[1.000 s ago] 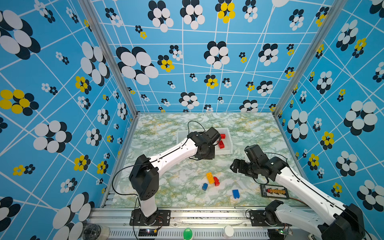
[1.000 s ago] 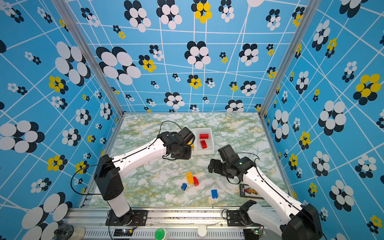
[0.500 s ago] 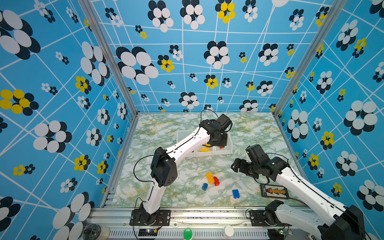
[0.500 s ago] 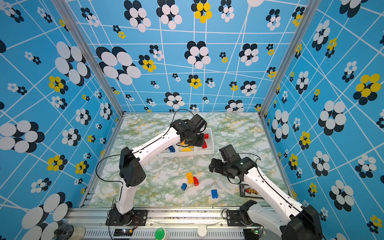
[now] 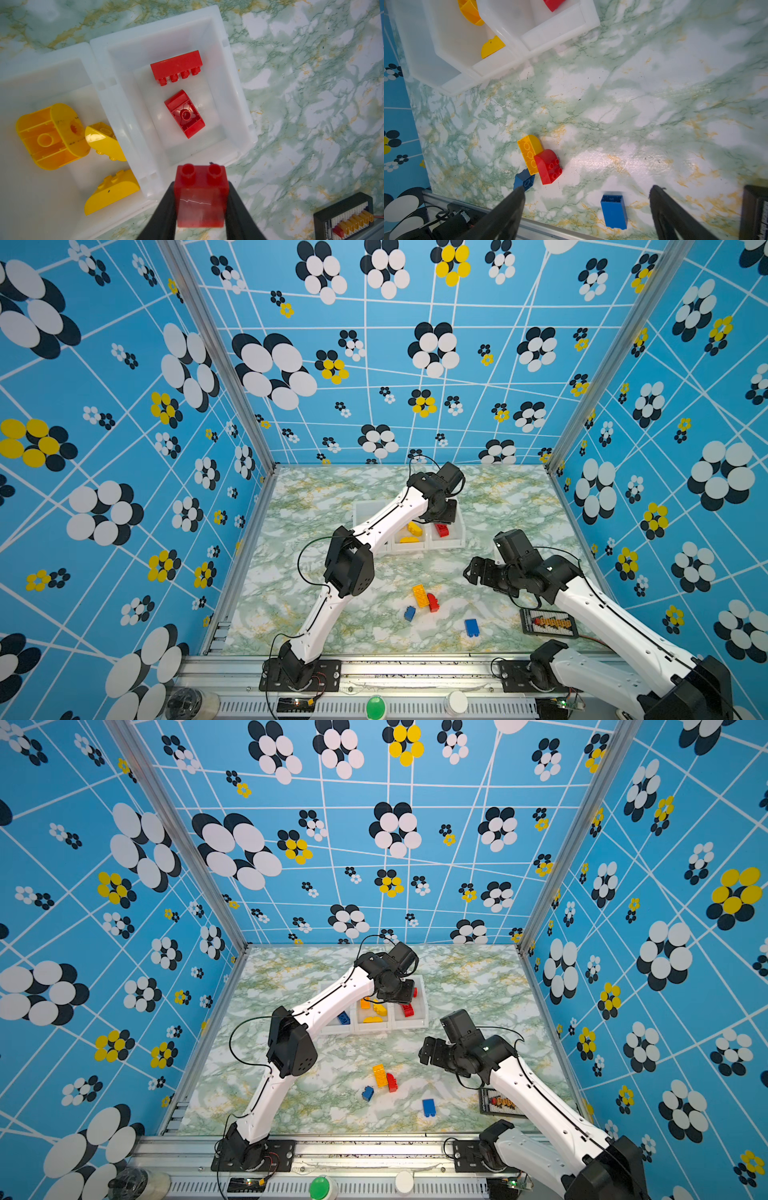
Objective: Sort the legos into containers by color
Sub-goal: 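Grasp and lift the red brick with the left gripper toward the far compartment, then release the red brick into the far compartment and withdraw the left gripper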
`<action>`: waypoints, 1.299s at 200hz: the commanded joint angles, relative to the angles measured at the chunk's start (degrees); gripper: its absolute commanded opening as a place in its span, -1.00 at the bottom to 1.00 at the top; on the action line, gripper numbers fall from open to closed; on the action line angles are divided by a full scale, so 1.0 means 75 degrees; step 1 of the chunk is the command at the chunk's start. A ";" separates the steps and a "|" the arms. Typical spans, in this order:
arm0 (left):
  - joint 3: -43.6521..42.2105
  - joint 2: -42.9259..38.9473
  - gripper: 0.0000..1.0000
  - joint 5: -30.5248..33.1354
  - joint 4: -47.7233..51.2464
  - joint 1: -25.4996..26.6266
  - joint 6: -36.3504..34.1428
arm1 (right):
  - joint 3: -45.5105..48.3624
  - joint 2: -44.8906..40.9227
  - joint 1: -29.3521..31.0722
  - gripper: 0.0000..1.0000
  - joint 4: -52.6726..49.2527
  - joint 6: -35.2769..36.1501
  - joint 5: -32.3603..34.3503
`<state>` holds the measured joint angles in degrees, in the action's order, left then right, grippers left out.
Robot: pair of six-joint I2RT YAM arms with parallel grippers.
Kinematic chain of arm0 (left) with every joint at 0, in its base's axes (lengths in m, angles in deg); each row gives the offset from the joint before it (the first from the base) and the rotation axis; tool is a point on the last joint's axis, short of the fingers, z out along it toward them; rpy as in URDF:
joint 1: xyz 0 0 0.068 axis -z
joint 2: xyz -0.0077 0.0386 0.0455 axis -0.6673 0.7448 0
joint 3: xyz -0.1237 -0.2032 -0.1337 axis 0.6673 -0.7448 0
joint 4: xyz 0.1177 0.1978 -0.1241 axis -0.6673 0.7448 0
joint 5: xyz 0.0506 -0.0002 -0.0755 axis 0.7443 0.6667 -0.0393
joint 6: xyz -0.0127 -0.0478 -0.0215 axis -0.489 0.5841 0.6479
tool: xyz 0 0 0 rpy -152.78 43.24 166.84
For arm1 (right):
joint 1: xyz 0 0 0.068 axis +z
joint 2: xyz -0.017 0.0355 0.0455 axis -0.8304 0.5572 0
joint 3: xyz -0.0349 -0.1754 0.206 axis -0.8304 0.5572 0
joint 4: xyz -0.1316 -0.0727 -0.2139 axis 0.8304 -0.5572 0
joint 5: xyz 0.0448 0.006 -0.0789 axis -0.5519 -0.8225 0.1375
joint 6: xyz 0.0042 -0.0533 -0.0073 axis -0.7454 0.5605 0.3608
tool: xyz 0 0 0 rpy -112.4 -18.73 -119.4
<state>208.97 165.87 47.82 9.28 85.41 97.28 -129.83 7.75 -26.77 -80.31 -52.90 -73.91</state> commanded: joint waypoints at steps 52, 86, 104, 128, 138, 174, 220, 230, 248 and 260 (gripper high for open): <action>0.0559 0.0801 -0.30 -0.0038 -0.0138 -0.0328 -0.0225 | 0.0046 -0.0118 -0.0066 0.90 -0.0297 -0.0102 -0.0003; 0.0567 0.0900 -0.21 -0.0002 -0.0227 -0.0398 -0.0214 | 0.0010 -0.0089 -0.0069 0.90 -0.0308 -0.0116 0.0001; 0.0567 0.0926 -0.19 0.0006 -0.0281 -0.0404 -0.0206 | -0.0001 -0.0079 -0.0063 0.90 -0.0328 -0.0116 0.0003; 0.0579 0.0969 -0.16 -0.0024 -0.0343 -0.0416 -0.0186 | -0.0005 -0.0054 -0.0067 0.90 -0.0317 -0.0116 0.0001; 0.0601 0.0993 -0.06 -0.0027 -0.0333 -0.0416 -0.0173 | -0.0010 -0.0045 -0.0070 0.90 -0.0316 -0.0119 0.0001; 0.0624 0.0920 0.14 -0.0024 -0.0355 -0.0416 -0.0132 | -0.0004 -0.0027 -0.0080 0.90 -0.0314 -0.0116 0.0001; 0.0625 0.0596 0.24 -0.0116 -0.0475 -0.0349 -0.0107 | -0.0007 0.0128 -0.0119 0.91 -0.0249 -0.0014 -0.0044; 0.0632 0.0487 0.26 -0.0160 -0.0509 -0.0324 -0.0108 | -0.0008 0.0183 -0.0118 0.91 -0.0252 0.0021 -0.0064; 0.0615 0.0300 0.30 -0.0212 -0.0538 -0.0270 -0.0108 | 0.0022 0.0273 -0.0121 0.91 -0.0280 0.0103 -0.0116; 0.0562 0.0145 0.33 -0.0251 -0.0526 -0.0242 -0.0089 | 0.0078 0.0315 -0.0118 0.91 -0.0324 0.0159 -0.0168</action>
<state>212.09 171.45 47.16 5.52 82.87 96.38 -129.83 9.35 -27.38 -80.92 -52.90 -73.96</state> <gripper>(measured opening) 0.650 0.955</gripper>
